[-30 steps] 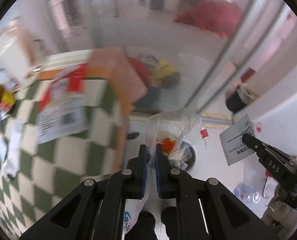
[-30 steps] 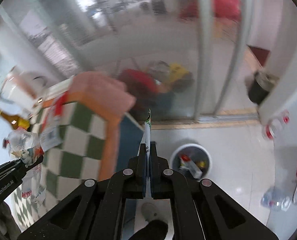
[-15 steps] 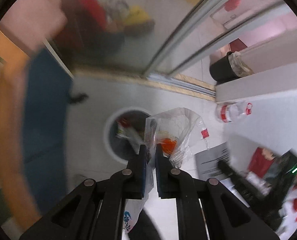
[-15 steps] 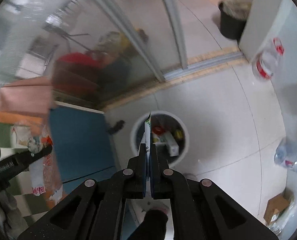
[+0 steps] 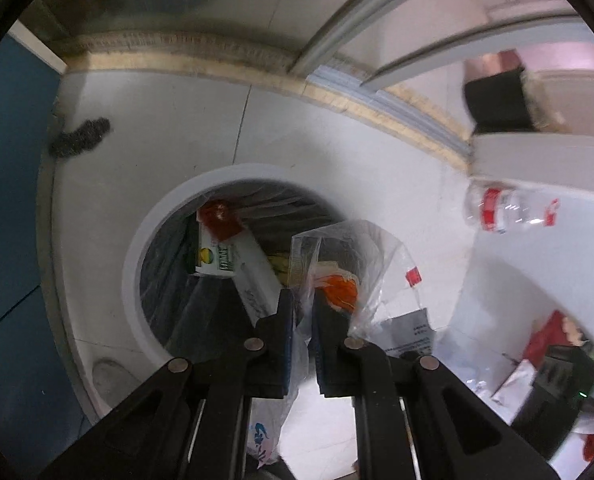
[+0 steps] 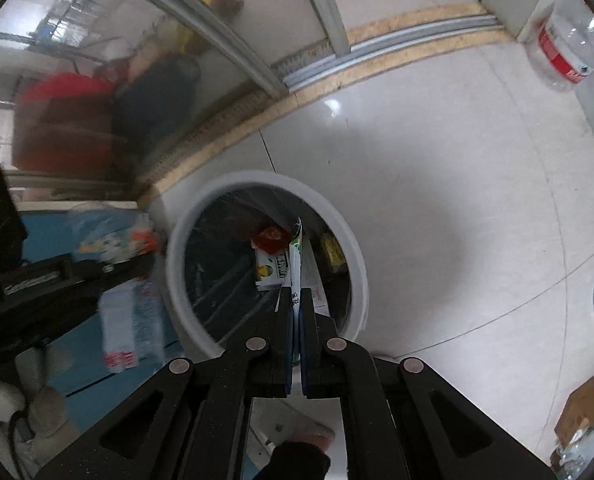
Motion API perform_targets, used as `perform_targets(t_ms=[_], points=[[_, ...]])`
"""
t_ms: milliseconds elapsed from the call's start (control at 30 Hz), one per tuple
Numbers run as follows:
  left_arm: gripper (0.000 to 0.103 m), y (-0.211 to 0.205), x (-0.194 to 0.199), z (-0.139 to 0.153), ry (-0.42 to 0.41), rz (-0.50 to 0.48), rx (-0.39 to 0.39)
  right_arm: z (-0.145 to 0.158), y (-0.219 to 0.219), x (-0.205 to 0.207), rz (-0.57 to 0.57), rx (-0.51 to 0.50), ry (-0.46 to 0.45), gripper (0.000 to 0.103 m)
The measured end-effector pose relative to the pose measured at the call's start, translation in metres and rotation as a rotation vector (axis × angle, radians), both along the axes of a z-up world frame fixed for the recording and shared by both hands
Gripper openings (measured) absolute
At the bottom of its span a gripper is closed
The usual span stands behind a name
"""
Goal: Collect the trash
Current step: 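Carry the plastic bag and paper slip to the trash bin and lower them in, then open both tools over the bin to drop the bag and slip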
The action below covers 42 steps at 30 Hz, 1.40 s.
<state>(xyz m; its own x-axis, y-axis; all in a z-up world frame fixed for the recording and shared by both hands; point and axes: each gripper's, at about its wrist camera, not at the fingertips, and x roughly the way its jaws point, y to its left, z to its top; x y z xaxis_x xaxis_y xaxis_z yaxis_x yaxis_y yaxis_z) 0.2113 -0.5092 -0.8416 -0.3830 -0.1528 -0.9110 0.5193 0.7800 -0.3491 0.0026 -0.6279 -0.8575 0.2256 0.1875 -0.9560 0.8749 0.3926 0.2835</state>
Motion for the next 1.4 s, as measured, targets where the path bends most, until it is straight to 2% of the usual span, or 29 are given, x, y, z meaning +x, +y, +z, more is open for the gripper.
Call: perform_targets(t_ms=[33,100,133,167,200,233,300,367,400,433,467,567,600,667,700,767,933,1000,1400], points=[[0.008,-0.001,-0.001,-0.011,-0.012,-0.016,0.024,-0.010,0.002,0.003,0.011,0.004,0.007,0.002],[0.021,-0.002,-0.001,-0.025,-0.038,-0.042,0.041,-0.025,0.004,0.006,0.029,0.014,0.016,0.002],[0.044,-0.002,-0.002,-0.029,-0.052,-0.052,0.047,-0.033,0.005,0.009,0.041,0.021,0.022,0.003],[0.071,-0.001,-0.002,-0.030,-0.064,-0.052,0.045,-0.037,0.008,0.011,0.051,0.029,0.029,0.003],[0.080,0.001,-0.001,-0.030,-0.066,-0.049,0.038,-0.040,0.008,0.012,0.056,0.034,0.036,0.004],[0.084,0.004,-0.002,-0.028,-0.070,-0.046,0.034,-0.043,0.008,0.014,0.062,0.039,0.044,0.004],[0.084,0.008,0.000,-0.029,-0.084,-0.051,0.039,-0.048,0.009,0.017,0.067,0.045,0.062,0.008],[0.094,0.013,0.003,-0.024,-0.101,-0.055,0.048,-0.047,0.008,0.017,0.067,0.050,0.073,0.028],[0.096,0.017,0.003,-0.019,-0.116,-0.058,0.052,-0.045,0.008,0.017,0.067,0.048,0.072,0.035],[0.096,0.017,0.006,-0.019,-0.126,-0.057,0.053,-0.042,0.007,0.017,0.067,0.045,0.074,0.050],[0.096,0.022,0.007,-0.011,-0.146,-0.060,0.054,-0.037,0.006,0.016,0.068,0.037,0.075,0.058],[0.096,0.034,0.009,0.013,-0.219,-0.065,0.059,-0.016,0.007,0.014,0.089,-0.009,0.097,0.069],[0.096,0.040,0.009,0.030,-0.265,-0.068,0.064,-0.008,0.007,0.014,0.098,-0.021,0.105,0.072],[0.096,0.047,0.007,0.050,-0.326,-0.082,0.077,0.016,0.011,0.011,0.121,-0.055,0.125,0.091],[0.096,0.052,0.004,0.069,-0.376,-0.096,0.088,0.031,0.015,0.011,0.137,-0.077,0.133,0.094],[0.096,0.061,-0.001,0.095,-0.424,-0.114,0.101,0.058,0.020,0.009,0.160,-0.109,0.149,0.103],[0.096,0.082,-0.016,0.170,-0.474,-0.133,0.114,0.145,0.040,0.004,0.216,-0.192,0.156,0.103],[0.096,0.091,-0.027,0.209,-0.483,-0.137,0.106,0.188,0.050,-0.002,0.225,-0.217,0.147,0.103],[0.096,0.130,-0.088,0.384,-0.482,-0.143,0.039,0.393,0.097,-0.063,0.202,-0.316,0.079,0.103]])
